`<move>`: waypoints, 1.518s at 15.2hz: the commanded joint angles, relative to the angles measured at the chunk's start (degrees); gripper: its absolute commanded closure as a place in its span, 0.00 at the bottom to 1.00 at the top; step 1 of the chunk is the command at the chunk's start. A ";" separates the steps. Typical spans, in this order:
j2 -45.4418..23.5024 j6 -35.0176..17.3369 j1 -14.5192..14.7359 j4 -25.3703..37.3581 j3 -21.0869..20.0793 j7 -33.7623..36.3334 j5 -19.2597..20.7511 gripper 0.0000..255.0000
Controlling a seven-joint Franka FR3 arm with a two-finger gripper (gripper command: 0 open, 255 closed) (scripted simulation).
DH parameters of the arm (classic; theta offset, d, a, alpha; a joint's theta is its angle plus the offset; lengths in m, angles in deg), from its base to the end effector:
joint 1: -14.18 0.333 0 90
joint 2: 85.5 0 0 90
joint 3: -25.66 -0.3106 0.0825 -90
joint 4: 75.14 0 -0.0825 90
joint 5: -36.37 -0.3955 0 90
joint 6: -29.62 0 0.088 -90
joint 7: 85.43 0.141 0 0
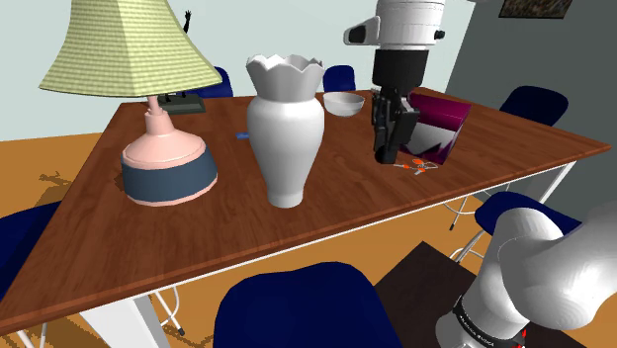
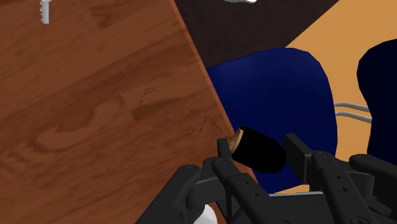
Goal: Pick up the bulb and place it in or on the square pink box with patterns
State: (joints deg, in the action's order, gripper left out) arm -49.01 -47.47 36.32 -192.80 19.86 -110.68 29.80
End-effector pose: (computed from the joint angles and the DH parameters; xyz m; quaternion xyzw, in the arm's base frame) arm 0.2857 0.1843 0.6257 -0.8934 -0.4470 0.0374 0.0258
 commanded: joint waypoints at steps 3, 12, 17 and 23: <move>-1.48 2.97 -0.03 4.45 0.01 0.38 0.04 1.00; -5.33 9.58 -0.14 14.92 0.17 1.03 0.21 1.00; -5.71 11.93 -0.67 17.41 2.53 -1.81 1.67 1.00; -4.69 13.16 -2.16 17.24 9.60 -10.99 6.37 1.00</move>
State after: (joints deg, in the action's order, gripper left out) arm -53.82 -34.54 34.42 -175.63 28.24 -120.02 35.32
